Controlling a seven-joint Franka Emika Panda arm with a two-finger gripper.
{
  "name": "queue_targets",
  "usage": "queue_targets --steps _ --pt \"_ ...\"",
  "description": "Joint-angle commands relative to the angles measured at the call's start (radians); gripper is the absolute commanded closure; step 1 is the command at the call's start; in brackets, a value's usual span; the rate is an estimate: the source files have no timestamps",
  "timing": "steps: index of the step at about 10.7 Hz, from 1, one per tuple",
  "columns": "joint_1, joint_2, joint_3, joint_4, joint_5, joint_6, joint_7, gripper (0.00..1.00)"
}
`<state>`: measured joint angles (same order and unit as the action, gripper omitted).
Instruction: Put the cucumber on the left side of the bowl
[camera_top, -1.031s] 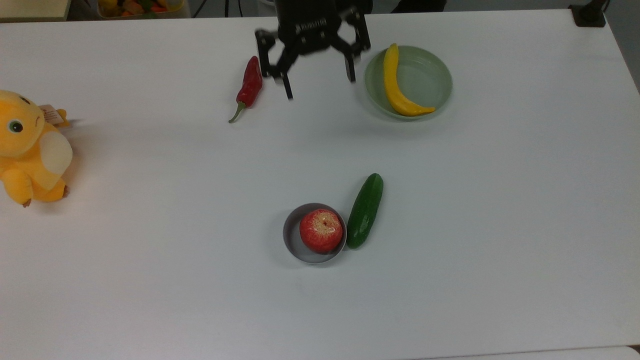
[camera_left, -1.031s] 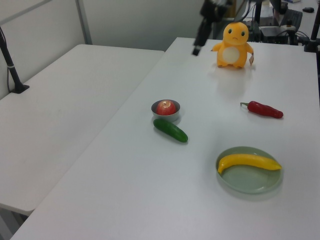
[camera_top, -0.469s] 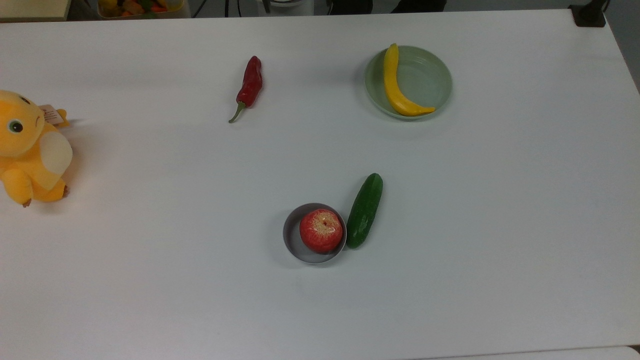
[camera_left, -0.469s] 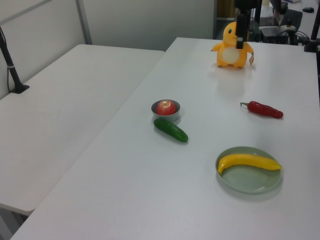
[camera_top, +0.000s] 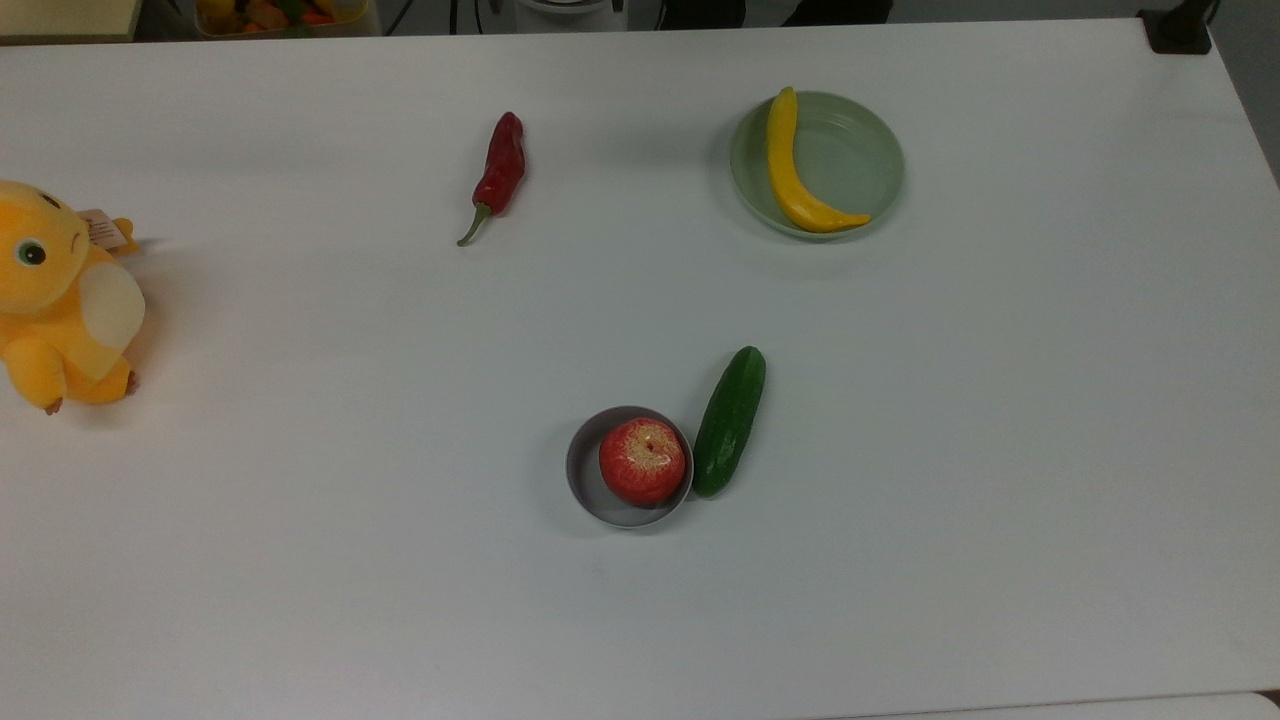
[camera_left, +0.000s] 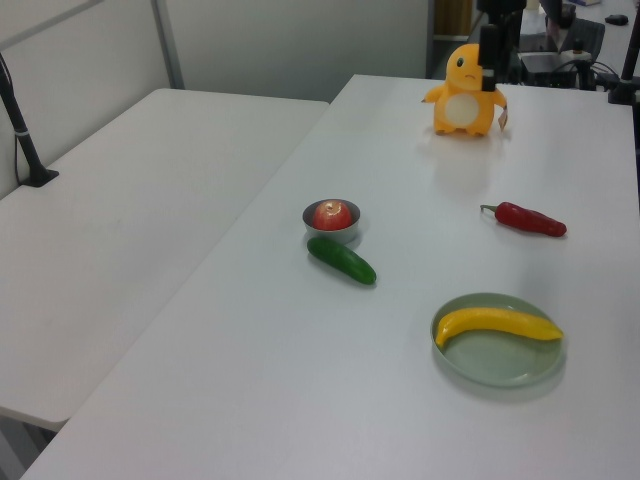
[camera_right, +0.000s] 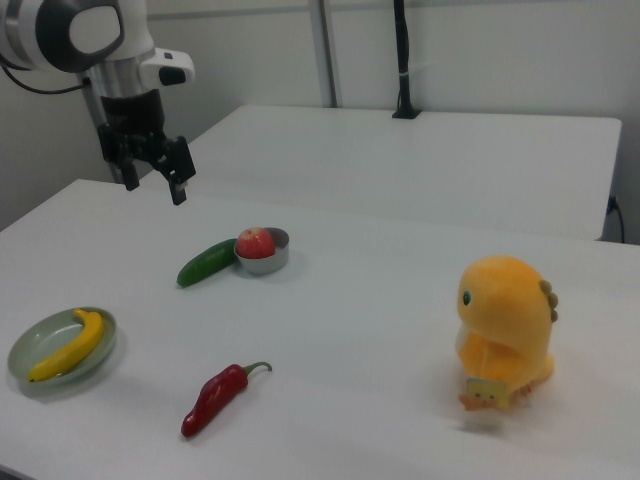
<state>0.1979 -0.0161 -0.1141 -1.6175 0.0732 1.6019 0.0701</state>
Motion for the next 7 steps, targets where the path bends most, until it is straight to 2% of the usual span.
queue_targets --steps 1,3,7 --pt "-0.038 0.008 0.033 -0.012 -0.016 0.119 -0.024 0.0" --pt "-0.044 0.005 0.033 -0.013 -0.007 0.119 -0.146 0.0" --pt "-0.051 0.001 0.03 -0.013 -0.006 0.119 -0.147 0.0"
